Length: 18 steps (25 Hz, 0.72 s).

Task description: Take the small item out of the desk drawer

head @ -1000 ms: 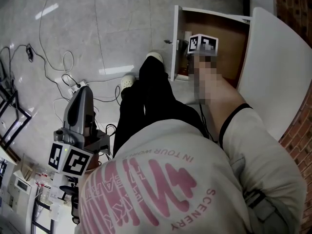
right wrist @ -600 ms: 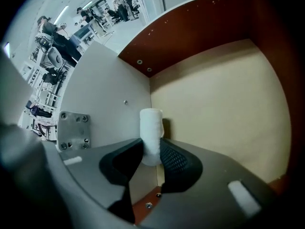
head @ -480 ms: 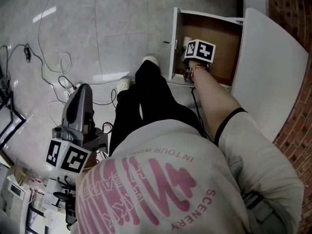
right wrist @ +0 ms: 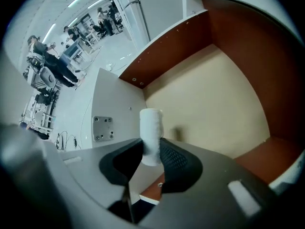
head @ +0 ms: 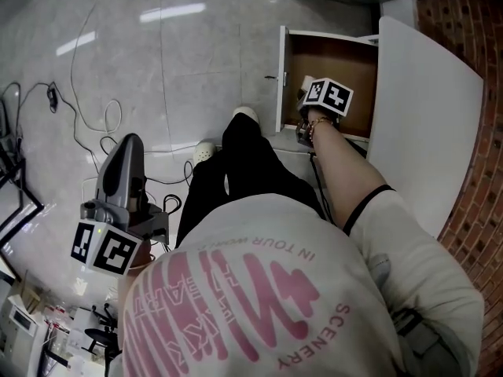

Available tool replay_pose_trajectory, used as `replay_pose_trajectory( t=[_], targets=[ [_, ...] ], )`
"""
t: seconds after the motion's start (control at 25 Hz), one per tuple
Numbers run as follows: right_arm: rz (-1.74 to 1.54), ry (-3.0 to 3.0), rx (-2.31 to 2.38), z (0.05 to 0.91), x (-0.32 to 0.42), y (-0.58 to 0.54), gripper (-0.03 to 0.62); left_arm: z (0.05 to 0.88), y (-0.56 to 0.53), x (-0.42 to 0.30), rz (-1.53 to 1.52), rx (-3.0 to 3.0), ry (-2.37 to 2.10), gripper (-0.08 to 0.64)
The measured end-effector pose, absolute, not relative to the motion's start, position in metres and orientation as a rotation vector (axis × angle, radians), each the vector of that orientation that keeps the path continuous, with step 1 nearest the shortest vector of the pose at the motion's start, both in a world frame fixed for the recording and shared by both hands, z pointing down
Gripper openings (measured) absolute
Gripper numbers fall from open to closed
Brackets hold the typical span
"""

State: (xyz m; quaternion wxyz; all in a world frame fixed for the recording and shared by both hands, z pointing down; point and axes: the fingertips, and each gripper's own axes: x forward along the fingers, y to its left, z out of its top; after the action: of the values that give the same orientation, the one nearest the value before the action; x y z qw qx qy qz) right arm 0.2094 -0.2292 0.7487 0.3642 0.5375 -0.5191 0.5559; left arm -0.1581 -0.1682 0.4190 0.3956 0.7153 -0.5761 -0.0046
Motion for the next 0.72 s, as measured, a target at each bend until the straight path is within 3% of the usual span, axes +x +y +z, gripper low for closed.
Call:
replay_pose_trajectory(
  t=[0.72],
  targets=[
    [1.392,-1.487,1.547,0.652,0.196,-0.188,0.129,0.359,-0.135,-0.18,-0.094,2.0,-1.426,0.003]
  ],
)
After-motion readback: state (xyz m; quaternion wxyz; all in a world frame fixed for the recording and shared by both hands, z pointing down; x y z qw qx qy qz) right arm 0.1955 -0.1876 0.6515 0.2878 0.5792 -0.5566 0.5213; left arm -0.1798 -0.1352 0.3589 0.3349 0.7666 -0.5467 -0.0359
